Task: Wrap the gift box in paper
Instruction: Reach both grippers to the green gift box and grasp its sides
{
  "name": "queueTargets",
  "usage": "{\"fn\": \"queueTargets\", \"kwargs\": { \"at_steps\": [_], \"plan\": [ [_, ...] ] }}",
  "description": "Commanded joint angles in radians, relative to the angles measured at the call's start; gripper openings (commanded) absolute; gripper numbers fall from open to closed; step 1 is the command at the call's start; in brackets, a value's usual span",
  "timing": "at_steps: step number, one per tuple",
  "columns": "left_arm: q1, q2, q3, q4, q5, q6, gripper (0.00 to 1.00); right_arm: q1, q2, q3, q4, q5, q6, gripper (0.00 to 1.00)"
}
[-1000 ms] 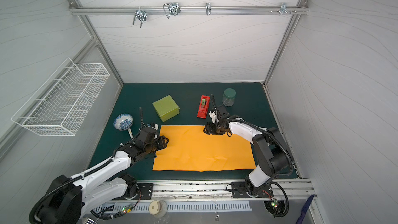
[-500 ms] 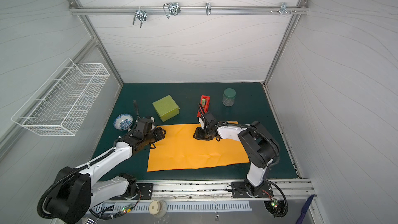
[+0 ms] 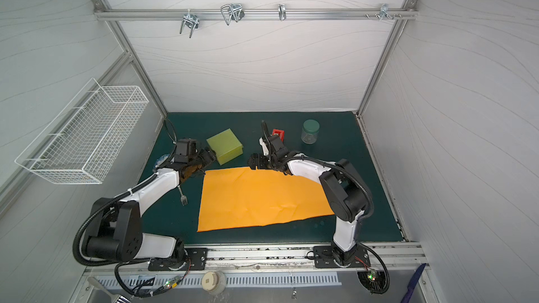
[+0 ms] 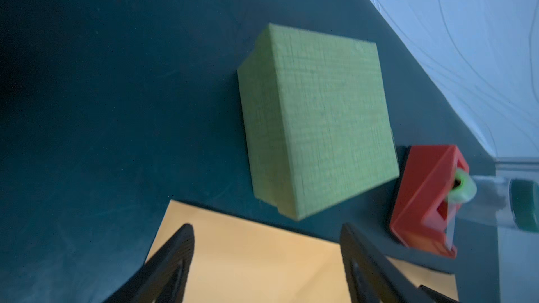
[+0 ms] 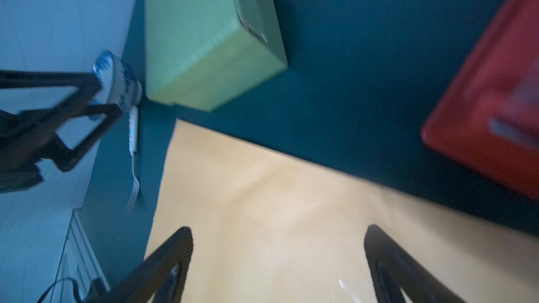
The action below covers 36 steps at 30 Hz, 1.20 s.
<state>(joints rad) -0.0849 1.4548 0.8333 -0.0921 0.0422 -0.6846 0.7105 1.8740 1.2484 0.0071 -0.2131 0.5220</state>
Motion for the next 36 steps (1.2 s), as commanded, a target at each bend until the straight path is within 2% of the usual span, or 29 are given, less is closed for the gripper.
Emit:
{"fn": "queueTargets", "kwargs": {
  "at_steps": [1, 4, 7, 10, 13, 19, 22, 26, 31, 36],
  "plan": [
    [0.014, 0.077, 0.105, 0.045, 0.015, 0.019, 0.84, -0.009, 0.132, 0.153, 0.048, -0.029, -0.032, 0.98],
    [0.02, 0.15, 0.155, 0.045, 0.0, 0.023, 0.86, -0.018, 0.27, 0.358, -0.011, -0.039, -0.036, 0.99],
    [0.026, 0.224, 0.206, 0.042, 0.031, 0.023, 0.86, -0.035, 0.408, 0.537, -0.047, -0.085, -0.021, 0.99],
    [0.028, 0.275, 0.257, 0.035, 0.064, 0.027, 0.86, -0.04, 0.521, 0.684, -0.054, -0.181, -0.014, 0.99],
    [0.033, 0.31, 0.287, 0.026, 0.086, 0.037, 0.86, -0.033, 0.58, 0.764, -0.059, -0.286, -0.014, 0.97],
    [0.046, 0.36, 0.305, 0.035, 0.141, 0.041, 0.82, -0.017, 0.53, 0.69, -0.023, -0.37, -0.033, 0.9],
    [0.051, 0.38, 0.312, 0.041, 0.153, 0.042, 0.81, -0.01, 0.509, 0.643, -0.006, -0.356, -0.032, 0.86],
    [0.052, 0.412, 0.332, 0.039, 0.192, 0.045, 0.77, -0.018, 0.554, 0.688, -0.053, -0.297, 0.003, 0.84],
    [0.05, 0.43, 0.334, 0.093, 0.303, 0.011, 0.7, -0.013, 0.573, 0.724, -0.064, -0.323, 0.027, 0.77],
    [0.022, 0.397, 0.314, 0.149, 0.368, -0.049, 0.69, -0.012, 0.524, 0.719, -0.064, -0.357, 0.051, 0.67]
  ]
}}
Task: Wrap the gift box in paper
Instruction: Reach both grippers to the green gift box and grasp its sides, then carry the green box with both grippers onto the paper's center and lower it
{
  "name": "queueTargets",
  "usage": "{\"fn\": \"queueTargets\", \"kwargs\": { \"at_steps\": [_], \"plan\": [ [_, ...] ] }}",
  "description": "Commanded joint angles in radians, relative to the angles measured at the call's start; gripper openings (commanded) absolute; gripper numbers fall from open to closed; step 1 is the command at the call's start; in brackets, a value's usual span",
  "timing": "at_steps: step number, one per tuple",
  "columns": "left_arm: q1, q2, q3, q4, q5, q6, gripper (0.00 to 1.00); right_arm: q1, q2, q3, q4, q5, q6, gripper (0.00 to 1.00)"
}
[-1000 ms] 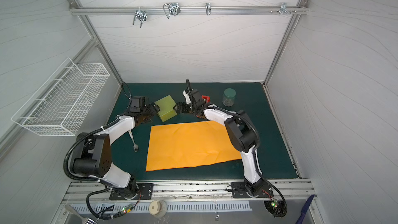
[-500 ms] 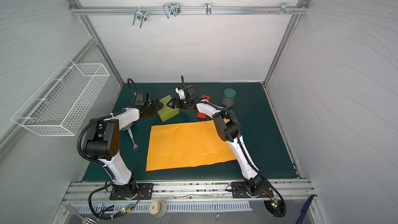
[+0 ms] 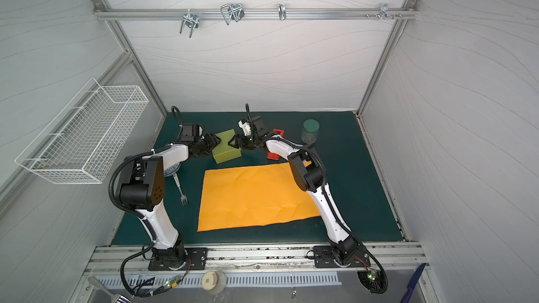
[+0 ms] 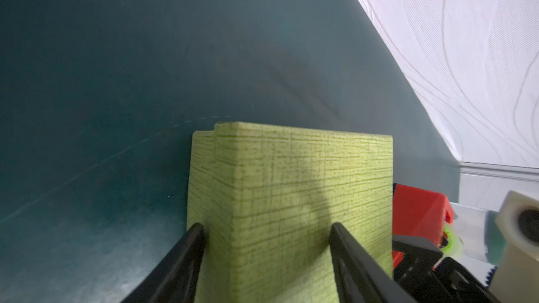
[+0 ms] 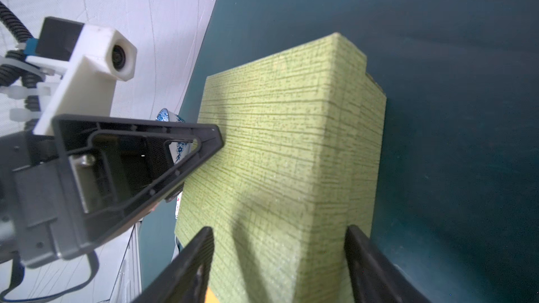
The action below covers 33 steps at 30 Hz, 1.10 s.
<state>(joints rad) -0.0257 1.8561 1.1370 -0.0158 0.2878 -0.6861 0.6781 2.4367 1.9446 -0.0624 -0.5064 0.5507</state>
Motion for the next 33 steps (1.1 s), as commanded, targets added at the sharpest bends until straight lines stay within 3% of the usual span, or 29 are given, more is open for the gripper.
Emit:
{"fn": "queueTargets", "kwargs": {
  "at_steps": [1, 8, 14, 21, 26, 33],
  "plan": [
    [-0.045, -0.016, 0.009, 0.075, 0.129, -0.06, 0.69, 0.02, -0.052, 0.012, 0.009, -0.069, 0.031, 0.66],
    [-0.125, -0.091, -0.042, 0.115, 0.151, -0.141, 0.65, 0.009, -0.196, -0.147, 0.075, -0.088, 0.082, 0.56],
    [-0.193, -0.172, -0.063, 0.075, 0.151, -0.153, 0.63, -0.007, -0.34, -0.331, 0.091, -0.12, 0.112, 0.54],
    [-0.3, -0.308, -0.218, 0.085, 0.147, -0.19, 0.62, -0.002, -0.549, -0.605, 0.065, -0.113, 0.118, 0.51],
    [-0.439, -0.427, -0.349, 0.084, 0.109, -0.233, 0.62, 0.031, -0.771, -0.872, 0.025, -0.026, 0.092, 0.5],
    [-0.66, -0.489, -0.376, 0.034, -0.024, -0.242, 0.62, 0.035, -1.014, -1.125, -0.088, 0.078, 0.057, 0.5]
  ]
}}
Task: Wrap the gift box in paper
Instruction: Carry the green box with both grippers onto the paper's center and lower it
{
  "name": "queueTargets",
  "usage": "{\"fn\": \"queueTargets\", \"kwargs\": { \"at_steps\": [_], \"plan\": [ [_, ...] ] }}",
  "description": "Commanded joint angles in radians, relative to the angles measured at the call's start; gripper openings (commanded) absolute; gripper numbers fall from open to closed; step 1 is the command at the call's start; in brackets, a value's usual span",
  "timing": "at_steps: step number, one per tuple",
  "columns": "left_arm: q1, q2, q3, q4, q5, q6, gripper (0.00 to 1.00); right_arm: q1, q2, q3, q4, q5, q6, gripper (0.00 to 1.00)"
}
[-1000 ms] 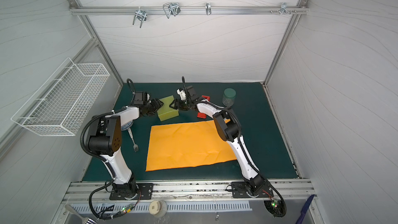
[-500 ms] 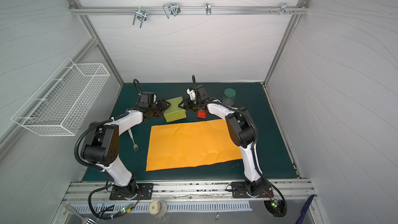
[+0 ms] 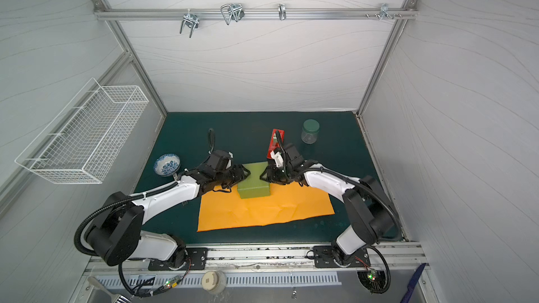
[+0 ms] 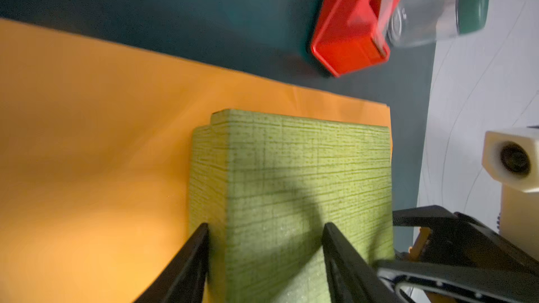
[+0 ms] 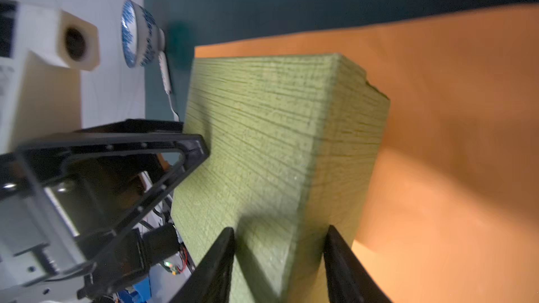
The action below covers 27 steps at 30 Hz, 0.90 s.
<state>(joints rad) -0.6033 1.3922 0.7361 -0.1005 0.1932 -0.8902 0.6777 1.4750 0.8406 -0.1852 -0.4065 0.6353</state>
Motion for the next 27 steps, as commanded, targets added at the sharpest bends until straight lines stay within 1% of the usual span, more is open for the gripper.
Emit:
{"fn": "queueTargets", "kwargs": {
  "at_steps": [1, 4, 8, 10, 12, 14, 17, 21, 24, 27],
  "plan": [
    [-0.095, -0.017, 0.015, 0.125, 0.057, -0.043, 0.62, 0.033, -0.067, -0.037, 0.027, -0.017, -0.029, 0.5],
    [-0.11, 0.029, 0.01, 0.139, 0.057, -0.047, 0.62, 0.028, -0.079, -0.088, 0.033, 0.005, -0.037, 0.53],
    [-0.114, 0.058, 0.005, 0.129, 0.048, -0.032, 0.63, -0.002, -0.026, -0.085, 0.021, -0.02, -0.08, 0.58],
    [-0.114, 0.044, -0.008, 0.115, 0.033, -0.015, 0.65, -0.025, -0.03, -0.078, -0.008, -0.002, -0.114, 0.65],
    [-0.114, 0.019, -0.019, 0.087, 0.024, 0.026, 0.71, -0.065, -0.048, -0.078, -0.031, -0.018, -0.144, 0.74],
    [-0.113, -0.018, -0.046, 0.06, -0.011, 0.056, 0.75, -0.103, -0.077, -0.073, -0.064, -0.032, -0.173, 0.83],
    [-0.111, -0.066, -0.073, 0.053, -0.056, 0.058, 0.77, -0.122, -0.093, -0.069, -0.077, -0.05, -0.19, 0.89],
    [-0.106, -0.055, -0.058, 0.045, -0.053, 0.064, 0.77, -0.115, -0.041, -0.067, -0.044, -0.098, -0.159, 0.91],
    [-0.102, -0.011, -0.024, 0.044, -0.001, 0.068, 0.73, -0.098, -0.024, -0.078, 0.006, -0.118, -0.126, 0.88],
    [-0.101, 0.018, -0.03, 0.086, 0.032, 0.038, 0.68, -0.073, 0.011, -0.056, 0.021, -0.126, -0.114, 0.83]
  ]
}}
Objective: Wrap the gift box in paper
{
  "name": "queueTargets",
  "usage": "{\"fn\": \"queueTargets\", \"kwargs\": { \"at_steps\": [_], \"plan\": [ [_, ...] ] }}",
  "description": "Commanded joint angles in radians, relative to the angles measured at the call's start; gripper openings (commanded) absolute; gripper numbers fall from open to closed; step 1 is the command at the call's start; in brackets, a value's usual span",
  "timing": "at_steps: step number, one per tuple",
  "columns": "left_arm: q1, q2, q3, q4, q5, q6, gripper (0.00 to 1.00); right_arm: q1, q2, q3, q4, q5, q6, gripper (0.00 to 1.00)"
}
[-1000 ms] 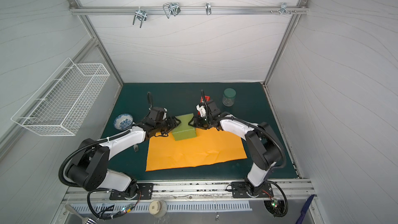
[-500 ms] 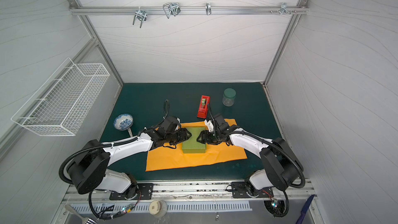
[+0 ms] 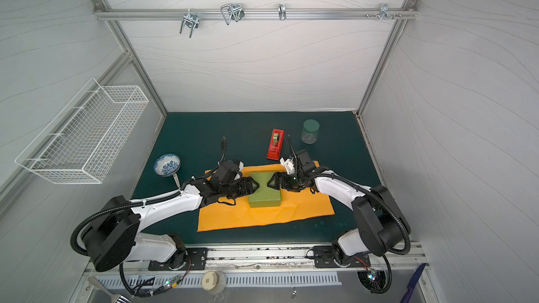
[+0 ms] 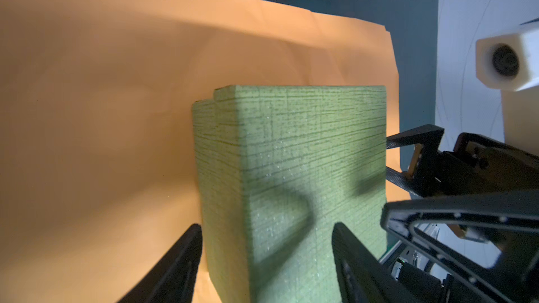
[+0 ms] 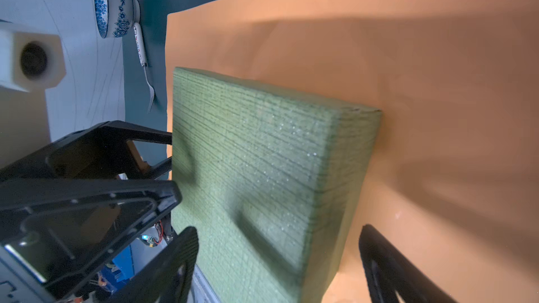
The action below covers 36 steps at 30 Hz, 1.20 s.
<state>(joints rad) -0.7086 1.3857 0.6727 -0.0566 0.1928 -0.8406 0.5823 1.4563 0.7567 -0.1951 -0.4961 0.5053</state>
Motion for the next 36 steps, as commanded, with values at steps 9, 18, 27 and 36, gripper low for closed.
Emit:
{"fn": "queueTargets", "kwargs": {
  "at_steps": [9, 18, 27, 36],
  "plan": [
    [0.024, 0.066, 0.037, 0.063, 0.03, 0.003, 0.61, 0.028, 0.081, 0.058, 0.052, -0.011, 0.026, 0.77],
    [0.025, 0.088, 0.016, 0.102, 0.074, -0.015, 0.62, -0.013, 0.037, 0.036, 0.001, 0.013, 0.002, 0.78],
    [0.041, -0.008, -0.009, 0.033, 0.01, 0.001, 0.69, -0.109, -0.051, 0.06, -0.156, 0.078, -0.091, 0.95],
    [0.077, -0.151, 0.022, -0.036, -0.009, 0.109, 0.76, -0.485, -0.173, 0.0, -0.219, 0.244, -0.062, 0.99]
  ]
}}
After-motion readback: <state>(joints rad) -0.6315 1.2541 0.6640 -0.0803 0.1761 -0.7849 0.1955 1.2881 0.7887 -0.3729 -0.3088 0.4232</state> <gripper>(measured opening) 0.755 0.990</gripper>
